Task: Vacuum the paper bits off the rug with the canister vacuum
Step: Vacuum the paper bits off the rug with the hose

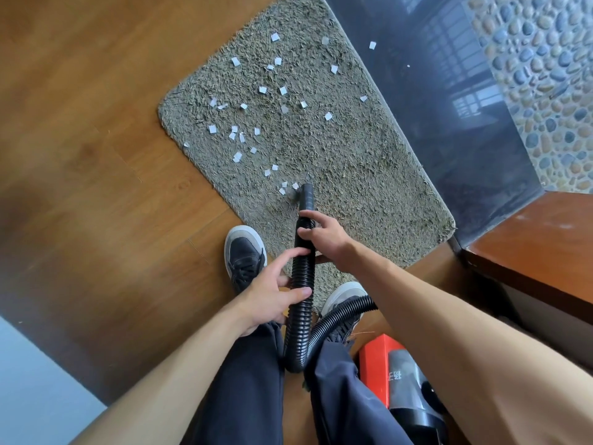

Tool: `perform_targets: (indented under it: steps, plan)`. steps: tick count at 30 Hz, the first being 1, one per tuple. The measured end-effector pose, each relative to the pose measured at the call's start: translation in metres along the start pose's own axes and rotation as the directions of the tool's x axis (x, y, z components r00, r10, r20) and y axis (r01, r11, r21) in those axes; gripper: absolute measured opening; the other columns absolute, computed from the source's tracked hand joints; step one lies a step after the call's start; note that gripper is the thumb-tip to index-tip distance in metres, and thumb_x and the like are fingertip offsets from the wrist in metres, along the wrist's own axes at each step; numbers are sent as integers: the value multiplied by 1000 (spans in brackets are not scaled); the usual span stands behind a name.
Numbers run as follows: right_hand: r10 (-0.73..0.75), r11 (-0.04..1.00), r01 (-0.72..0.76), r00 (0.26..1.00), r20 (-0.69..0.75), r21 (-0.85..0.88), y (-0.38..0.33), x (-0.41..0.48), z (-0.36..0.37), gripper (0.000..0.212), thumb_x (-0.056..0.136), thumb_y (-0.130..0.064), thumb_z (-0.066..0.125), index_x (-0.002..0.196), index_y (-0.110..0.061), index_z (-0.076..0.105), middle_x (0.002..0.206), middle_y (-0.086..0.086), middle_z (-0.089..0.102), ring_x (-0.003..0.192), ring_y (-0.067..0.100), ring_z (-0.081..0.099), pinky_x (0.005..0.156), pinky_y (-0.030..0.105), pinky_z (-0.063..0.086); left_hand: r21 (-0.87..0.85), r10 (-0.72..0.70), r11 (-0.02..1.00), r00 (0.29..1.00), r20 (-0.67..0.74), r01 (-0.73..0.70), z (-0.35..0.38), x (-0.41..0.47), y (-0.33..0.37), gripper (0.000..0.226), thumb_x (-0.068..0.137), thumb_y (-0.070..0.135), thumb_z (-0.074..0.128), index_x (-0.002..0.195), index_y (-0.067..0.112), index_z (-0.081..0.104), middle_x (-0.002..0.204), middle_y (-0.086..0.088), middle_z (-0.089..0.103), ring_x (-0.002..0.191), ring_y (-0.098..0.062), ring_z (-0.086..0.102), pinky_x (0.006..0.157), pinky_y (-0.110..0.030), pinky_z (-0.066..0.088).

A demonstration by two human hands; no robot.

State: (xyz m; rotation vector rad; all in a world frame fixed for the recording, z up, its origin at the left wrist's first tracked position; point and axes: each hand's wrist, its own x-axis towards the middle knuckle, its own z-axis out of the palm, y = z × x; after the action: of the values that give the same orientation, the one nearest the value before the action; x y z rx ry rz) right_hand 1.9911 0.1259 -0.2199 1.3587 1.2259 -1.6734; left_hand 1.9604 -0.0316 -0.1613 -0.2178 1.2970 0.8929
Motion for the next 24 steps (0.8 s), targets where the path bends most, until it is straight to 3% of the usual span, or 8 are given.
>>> perform_targets:
  steps: [3, 5, 9, 12, 16, 20, 24]
  plan:
    - [17, 1000, -17, 1000, -1, 14, 4, -3, 4, 45, 96, -8, 53, 135, -29, 52, 115, 12, 64, 93, 21, 64, 70, 42, 59, 3, -10, 1000, 1000, -2, 10, -1, -4, -4, 61, 93, 4, 64, 130, 51, 48, 83, -3, 65, 65, -12, 64, 63, -39, 52]
    - [8, 1000, -8, 1000, -5, -5, 4, -1, 9, 45, 96, -9, 54, 135, -29, 52, 111, 10, 64, 87, 17, 63, 66, 38, 58, -6, -12, 1000, 1000, -7, 12, -4, -6, -6, 61, 93, 4, 64, 129, 51, 48, 86, -7, 65, 67, -15, 63, 60, -37, 52]
    - [-21, 999, 21, 1000, -1, -44, 0, 4, 22, 46, 96, -9, 54, 137, -28, 51, 104, 5, 61, 82, 15, 62, 68, 39, 58, -49, -19, 999, 1000, -15, 18, -13, -9, -9, 62, 93, 2, 63, 129, 50, 48, 92, -12, 66, 71, -16, 65, 52, -32, 53]
    - [-34, 996, 35, 999, 13, -79, -4, 6, 29, 47, 96, -9, 55, 139, -27, 50, 113, 11, 62, 85, 19, 63, 72, 46, 60, -63, -11, 998, 1000, -24, 9, -18, -11, -11, 61, 94, 2, 63, 129, 50, 47, 90, -10, 66, 68, -14, 65, 53, -33, 54]
    - [-36, 993, 39, 999, 37, -110, -5, 7, 31, 48, 96, -10, 55, 140, -26, 49, 119, 15, 61, 81, 18, 63, 63, 37, 59, -84, -13, 996, 999, -30, 11, -18, -12, -13, 61, 93, 3, 63, 129, 50, 47, 93, -12, 66, 67, -13, 65, 53, -32, 54]
    - [-1, 988, 12, 998, 68, -155, -3, 6, 26, 46, 95, -10, 54, 138, -28, 51, 112, 11, 62, 79, 17, 62, 64, 36, 57, -107, -14, 994, 999, -30, 11, -8, -13, -13, 58, 93, 3, 63, 127, 47, 47, 94, -14, 65, 62, -11, 65, 47, -26, 49]
    - [10, 985, 7, 995, 95, -175, -5, 6, 23, 45, 96, -10, 54, 136, -28, 52, 101, 7, 63, 77, 15, 60, 65, 35, 56, -142, -12, 990, 999, -45, 5, -2, -11, -14, 58, 92, 2, 65, 122, 49, 49, 97, -16, 65, 72, -18, 68, 47, -29, 51]
